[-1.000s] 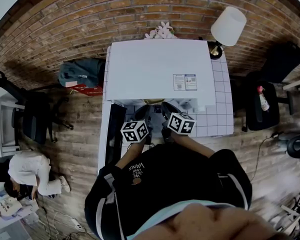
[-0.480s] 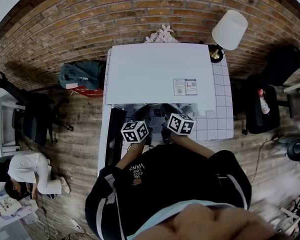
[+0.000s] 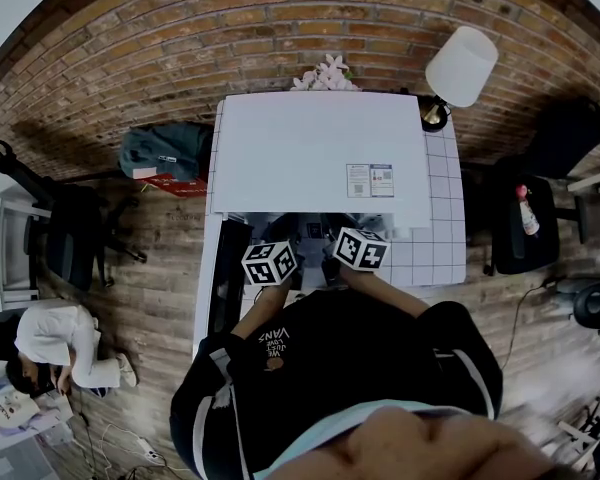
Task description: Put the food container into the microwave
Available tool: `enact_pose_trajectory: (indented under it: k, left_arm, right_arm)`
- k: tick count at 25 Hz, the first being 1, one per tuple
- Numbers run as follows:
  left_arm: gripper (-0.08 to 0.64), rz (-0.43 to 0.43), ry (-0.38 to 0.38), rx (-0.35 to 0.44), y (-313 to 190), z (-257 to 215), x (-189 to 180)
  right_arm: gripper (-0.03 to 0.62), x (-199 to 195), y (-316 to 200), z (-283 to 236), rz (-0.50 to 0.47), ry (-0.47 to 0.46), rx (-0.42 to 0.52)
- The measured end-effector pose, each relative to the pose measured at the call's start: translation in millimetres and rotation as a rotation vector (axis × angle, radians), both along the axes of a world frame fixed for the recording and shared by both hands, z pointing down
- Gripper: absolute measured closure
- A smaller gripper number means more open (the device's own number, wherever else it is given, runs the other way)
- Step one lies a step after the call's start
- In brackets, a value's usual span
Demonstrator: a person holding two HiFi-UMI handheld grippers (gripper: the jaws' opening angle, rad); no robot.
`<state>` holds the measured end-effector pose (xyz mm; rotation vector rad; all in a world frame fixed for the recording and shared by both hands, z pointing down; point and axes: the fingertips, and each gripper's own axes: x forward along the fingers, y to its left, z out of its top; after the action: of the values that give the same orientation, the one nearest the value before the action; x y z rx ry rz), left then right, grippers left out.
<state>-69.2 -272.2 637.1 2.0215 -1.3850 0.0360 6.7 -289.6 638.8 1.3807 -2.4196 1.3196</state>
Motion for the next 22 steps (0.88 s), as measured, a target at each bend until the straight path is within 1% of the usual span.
enact_pose_trajectory:
  k: [7,13,22]
  left_arm:
    - [0.538,-0.01,-0.008,0.003,-5,0,-1]
    - [0.538,-0.015,0.002,0.009,-5,-3,-2]
    - [0.538,0.006,0.018,0.036,3,-11,1]
  right_arm:
    - [0.58,0,-5,-1,-0.006,-0.001,0.009]
    - [0.579,0,-7,-6,0.002,-0.015,0.024]
    - [0.578,5,-1,-12,0.024,-0.01,0.047]
